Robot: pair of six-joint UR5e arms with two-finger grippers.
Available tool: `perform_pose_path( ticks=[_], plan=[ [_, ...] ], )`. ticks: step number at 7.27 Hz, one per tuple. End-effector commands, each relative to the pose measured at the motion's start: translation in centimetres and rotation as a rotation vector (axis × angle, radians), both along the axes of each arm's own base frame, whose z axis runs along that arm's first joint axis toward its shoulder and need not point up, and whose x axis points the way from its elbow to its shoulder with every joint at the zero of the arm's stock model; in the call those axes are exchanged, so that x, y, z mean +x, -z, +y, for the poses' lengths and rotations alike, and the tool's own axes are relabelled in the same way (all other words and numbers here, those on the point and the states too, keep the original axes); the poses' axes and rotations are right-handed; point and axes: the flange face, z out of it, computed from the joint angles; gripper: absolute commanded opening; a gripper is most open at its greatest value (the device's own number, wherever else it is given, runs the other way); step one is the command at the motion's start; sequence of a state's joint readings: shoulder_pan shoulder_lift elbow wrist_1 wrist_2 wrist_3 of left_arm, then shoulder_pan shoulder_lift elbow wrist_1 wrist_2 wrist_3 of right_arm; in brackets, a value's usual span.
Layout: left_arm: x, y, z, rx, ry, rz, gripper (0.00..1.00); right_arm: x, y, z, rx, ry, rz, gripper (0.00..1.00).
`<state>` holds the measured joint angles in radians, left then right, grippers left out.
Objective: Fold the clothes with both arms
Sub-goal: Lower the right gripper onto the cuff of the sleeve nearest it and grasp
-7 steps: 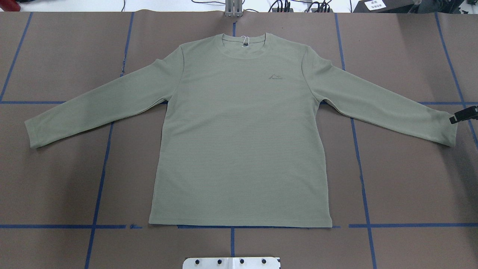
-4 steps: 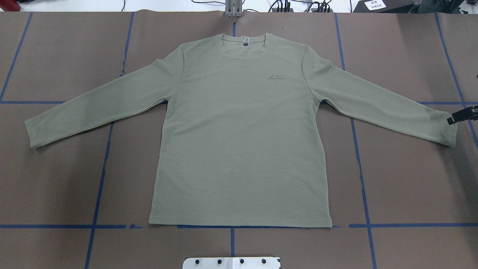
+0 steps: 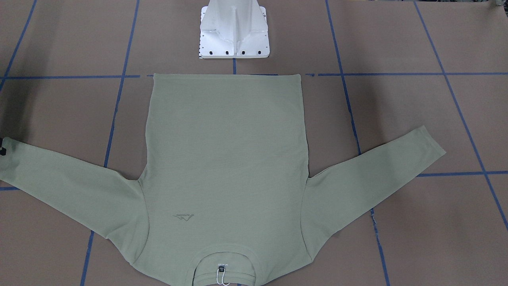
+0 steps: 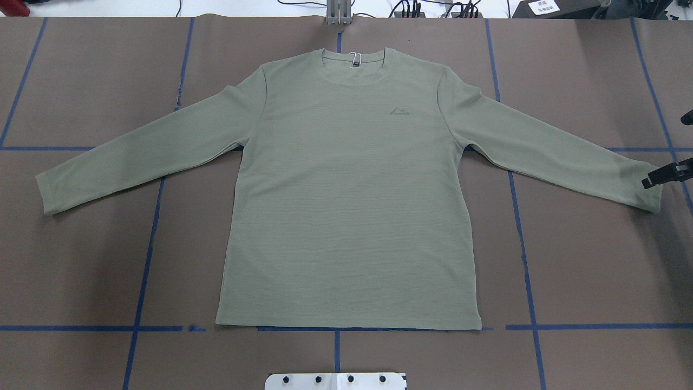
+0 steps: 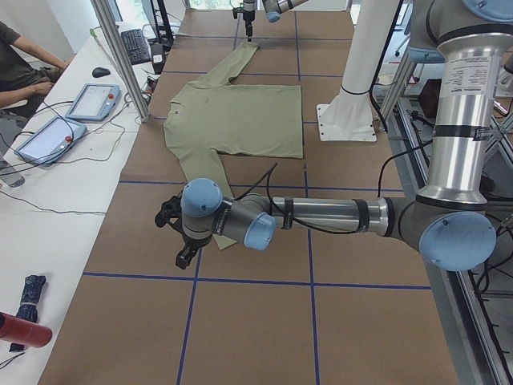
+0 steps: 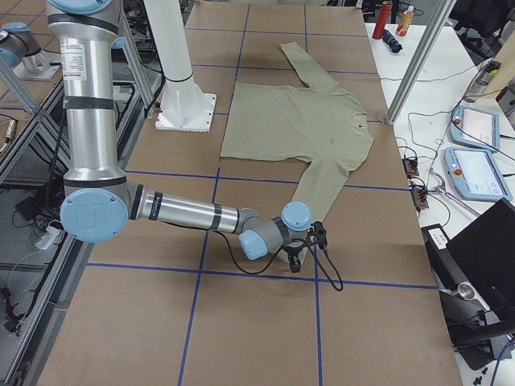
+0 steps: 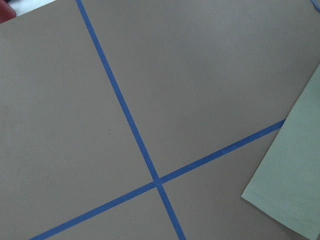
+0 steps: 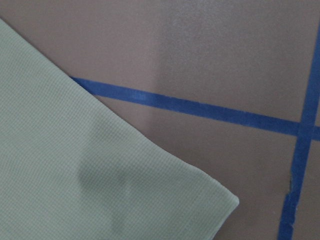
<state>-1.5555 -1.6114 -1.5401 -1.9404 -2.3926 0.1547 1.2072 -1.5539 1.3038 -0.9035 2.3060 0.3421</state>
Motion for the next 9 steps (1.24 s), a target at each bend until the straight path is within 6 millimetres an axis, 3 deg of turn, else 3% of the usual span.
perform_pose_path(
  ticks=[1, 3, 5, 9],
  plan=[
    [0.0, 0.1, 0.0, 0.003, 0.000, 0.000, 1.00, -0.7, -0.1, 0.2, -0.001, 0.015, 0.001, 1.00],
    [-0.1, 0.2, 0.1, 0.003, 0.002, 0.001, 1.00, -0.5, -0.4, 0.6, -0.007, 0.014, 0.002, 0.81],
    [-0.1, 0.4, 0.1, 0.006, 0.002, 0.001, 1.00, -0.4, -0.6, 0.8, -0.011, 0.014, 0.005, 0.71],
    [-0.1, 0.4, 0.1, 0.008, 0.002, 0.001, 1.00, -0.1, -1.4, 1.5, -0.025, 0.012, 0.013, 0.70]
  ],
)
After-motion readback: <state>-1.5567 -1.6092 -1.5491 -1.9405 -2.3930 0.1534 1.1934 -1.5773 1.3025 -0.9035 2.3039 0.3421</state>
